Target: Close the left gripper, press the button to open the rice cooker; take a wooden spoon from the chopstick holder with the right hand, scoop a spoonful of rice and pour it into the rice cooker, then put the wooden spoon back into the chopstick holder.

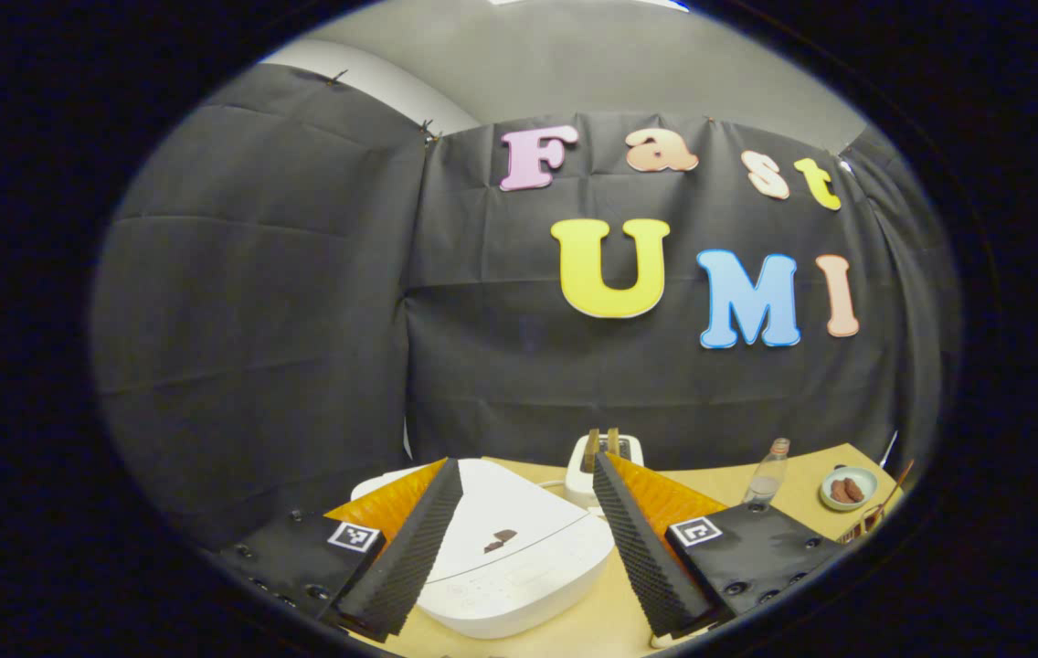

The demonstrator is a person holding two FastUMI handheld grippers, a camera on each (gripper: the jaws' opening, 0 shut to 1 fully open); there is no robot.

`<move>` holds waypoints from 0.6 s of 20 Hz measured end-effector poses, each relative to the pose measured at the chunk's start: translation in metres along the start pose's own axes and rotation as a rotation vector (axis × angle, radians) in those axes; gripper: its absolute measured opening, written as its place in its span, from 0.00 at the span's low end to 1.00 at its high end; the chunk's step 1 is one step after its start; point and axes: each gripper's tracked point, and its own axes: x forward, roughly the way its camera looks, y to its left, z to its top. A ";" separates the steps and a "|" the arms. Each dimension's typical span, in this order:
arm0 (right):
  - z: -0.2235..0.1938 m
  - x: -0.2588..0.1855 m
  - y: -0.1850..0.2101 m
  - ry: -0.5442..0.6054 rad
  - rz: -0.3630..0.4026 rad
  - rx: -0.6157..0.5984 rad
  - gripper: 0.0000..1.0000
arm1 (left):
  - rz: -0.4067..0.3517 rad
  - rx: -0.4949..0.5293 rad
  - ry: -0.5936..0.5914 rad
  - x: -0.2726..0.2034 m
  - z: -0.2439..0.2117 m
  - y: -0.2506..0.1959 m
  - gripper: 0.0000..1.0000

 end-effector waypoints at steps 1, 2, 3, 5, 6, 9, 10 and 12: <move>0.003 0.000 0.005 -0.008 0.010 0.002 0.97 | -0.010 -0.008 -0.017 -0.010 0.007 -0.004 0.99; 0.006 0.000 0.010 -0.015 0.020 0.005 0.98 | -0.019 -0.013 -0.038 -0.021 0.017 -0.007 0.99; 0.009 0.000 0.014 -0.024 0.028 0.008 0.97 | -0.025 -0.009 -0.061 -0.032 0.027 -0.009 0.99; 0.015 0.000 0.020 -0.051 0.039 0.001 0.98 | -0.047 0.013 -0.106 -0.050 0.042 -0.016 0.95; 0.017 0.002 0.021 -0.062 0.038 -0.009 0.98 | -0.061 0.035 -0.119 -0.059 0.047 -0.020 0.99; 0.014 0.004 0.029 -0.058 0.049 -0.006 0.97 | -0.086 0.067 -0.161 -0.084 0.061 -0.030 0.99; 0.014 0.005 0.031 -0.061 0.055 0.004 0.97 | -0.089 0.064 -0.180 -0.090 0.066 -0.032 0.95; 0.015 0.007 0.032 -0.068 0.051 0.010 0.97 | -0.104 0.057 -0.190 -0.099 0.065 -0.039 0.95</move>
